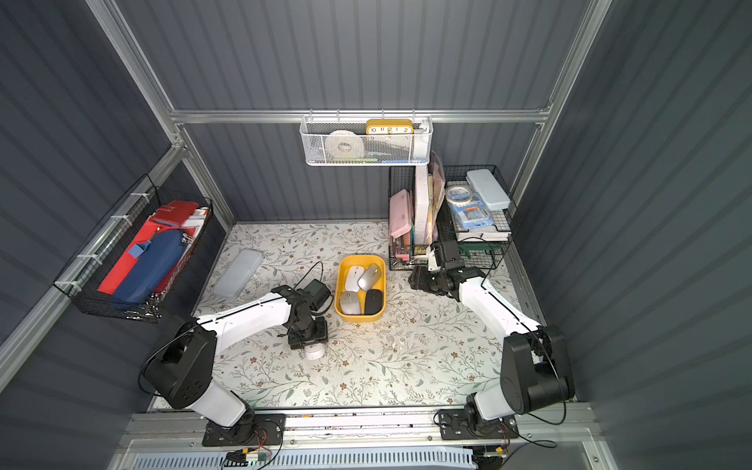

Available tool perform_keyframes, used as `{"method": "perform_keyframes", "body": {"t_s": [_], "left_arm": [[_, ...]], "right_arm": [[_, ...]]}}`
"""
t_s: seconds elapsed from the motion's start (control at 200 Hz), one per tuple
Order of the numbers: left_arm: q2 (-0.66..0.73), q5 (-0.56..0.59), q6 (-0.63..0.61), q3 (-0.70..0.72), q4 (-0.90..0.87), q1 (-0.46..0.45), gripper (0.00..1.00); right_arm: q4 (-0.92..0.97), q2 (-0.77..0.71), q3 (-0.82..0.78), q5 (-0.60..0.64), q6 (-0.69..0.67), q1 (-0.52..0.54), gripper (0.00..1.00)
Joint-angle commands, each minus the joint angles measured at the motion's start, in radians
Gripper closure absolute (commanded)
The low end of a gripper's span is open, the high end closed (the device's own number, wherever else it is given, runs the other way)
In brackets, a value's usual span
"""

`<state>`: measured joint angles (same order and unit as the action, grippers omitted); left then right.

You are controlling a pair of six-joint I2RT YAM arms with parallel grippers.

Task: Take out the mouse from the storage box
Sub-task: Place the mouse at the center of the board, then pick up the mouse from the storage box.

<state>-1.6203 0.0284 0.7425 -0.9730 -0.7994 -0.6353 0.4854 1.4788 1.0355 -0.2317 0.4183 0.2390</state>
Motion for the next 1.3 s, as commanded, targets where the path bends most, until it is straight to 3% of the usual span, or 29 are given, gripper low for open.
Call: {"method": "perform_keyframes", "body": {"t_s": [0.0,0.31,0.375,0.465,0.605,0.755,0.85,0.97,1.141,1.296], "left_arm": [[-0.016,-0.043,-0.048,0.027,0.034,-0.001,0.51],[-0.044,-0.087,-0.085,0.07,0.066,-0.019,0.23],[-0.022,-0.079,-0.079,0.054,0.047,-0.019,0.1],[0.036,-0.048,-0.06,0.027,0.006,-0.021,0.01],[0.148,0.016,-0.024,-0.059,-0.076,-0.021,0.01],[0.269,0.046,0.012,-0.186,-0.133,-0.02,0.01],[0.339,0.135,0.023,-0.259,-0.169,-0.008,0.01],[0.372,0.15,-0.046,-0.3,-0.126,0.085,0.01],[0.317,0.098,-0.209,-0.338,-0.02,0.272,0.01],[0.257,0.067,-0.292,-0.387,0.023,0.329,0.01]], "right_arm": [[-0.001,-0.008,0.006,0.003,-0.013,0.006,0.36],[0.01,0.003,0.019,0.009,-0.029,0.016,0.34],[0.033,0.009,0.035,0.034,-0.043,0.037,0.32],[0.103,0.034,0.077,0.124,-0.06,0.09,0.32],[0.209,0.063,0.158,0.231,-0.083,0.194,0.32],[0.279,0.079,0.242,0.216,-0.045,0.289,0.35],[0.347,0.159,0.344,0.211,-0.025,0.402,0.35],[0.368,0.293,0.445,0.123,-0.015,0.452,0.35],[0.404,0.478,0.574,0.107,-0.068,0.458,0.32],[0.418,0.561,0.636,0.113,-0.105,0.481,0.25]]}}
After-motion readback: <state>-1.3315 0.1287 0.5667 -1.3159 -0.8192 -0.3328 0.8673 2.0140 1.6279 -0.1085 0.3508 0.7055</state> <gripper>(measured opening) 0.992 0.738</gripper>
